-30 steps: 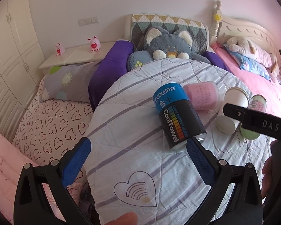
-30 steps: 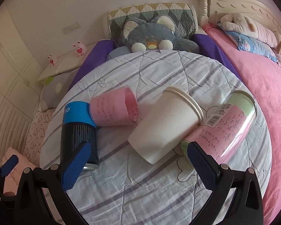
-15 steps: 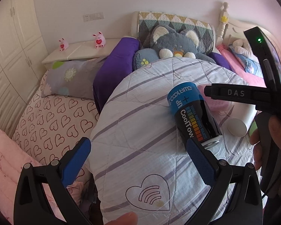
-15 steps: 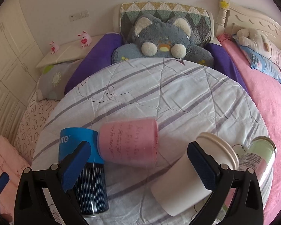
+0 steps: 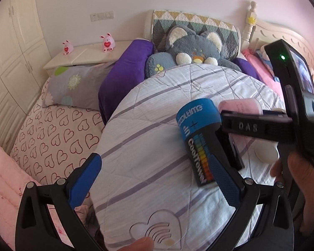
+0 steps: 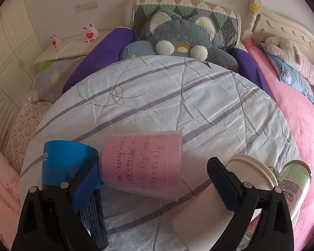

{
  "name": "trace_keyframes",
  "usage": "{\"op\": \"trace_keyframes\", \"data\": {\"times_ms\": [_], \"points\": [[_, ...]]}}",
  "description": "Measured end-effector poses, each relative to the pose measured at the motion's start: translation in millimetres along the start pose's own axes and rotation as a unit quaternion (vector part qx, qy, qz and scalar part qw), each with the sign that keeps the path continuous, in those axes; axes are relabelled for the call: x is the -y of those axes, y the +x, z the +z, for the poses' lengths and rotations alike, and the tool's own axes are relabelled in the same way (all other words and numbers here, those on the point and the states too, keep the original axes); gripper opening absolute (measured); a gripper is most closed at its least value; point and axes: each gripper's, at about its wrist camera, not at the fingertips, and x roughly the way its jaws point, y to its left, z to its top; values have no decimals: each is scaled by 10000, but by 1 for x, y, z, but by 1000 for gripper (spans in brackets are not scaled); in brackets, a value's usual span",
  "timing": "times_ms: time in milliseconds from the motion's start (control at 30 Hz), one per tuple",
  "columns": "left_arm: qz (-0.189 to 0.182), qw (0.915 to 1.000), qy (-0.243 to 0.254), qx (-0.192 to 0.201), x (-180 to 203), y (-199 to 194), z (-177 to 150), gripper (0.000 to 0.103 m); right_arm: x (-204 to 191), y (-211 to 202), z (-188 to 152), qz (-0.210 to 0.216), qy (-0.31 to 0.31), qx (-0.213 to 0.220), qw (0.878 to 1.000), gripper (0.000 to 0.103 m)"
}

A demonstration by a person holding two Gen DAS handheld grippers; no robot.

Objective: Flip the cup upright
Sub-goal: 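Reach the right gripper to the pink cup lying on its side and close, then lift the pink cup off the quilt with the right gripper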

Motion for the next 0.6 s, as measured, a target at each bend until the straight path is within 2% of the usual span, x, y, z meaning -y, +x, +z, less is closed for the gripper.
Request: {"op": "trace_keyframes", "data": {"times_ms": [67, 200, 300, 600], "points": [[18, 10000, -30, -18, 2, 7, 5, 103, 0, 2, -1, -16, -16, -3, 10000, 97], [77, 9999, -95, -85, 2, 22, 13, 103, 0, 4, -1, 10, -56, 6, 10000, 86], [99, 9998, -135, -143, 0, 30, 15, 103, 1, 3, 1, 5, -97, 58, 9999, 68], [154, 9995, -200, -179, -3, 37, 19, 103, 5, -1, 1, 226, -133, 113, 9996, 68]]}}
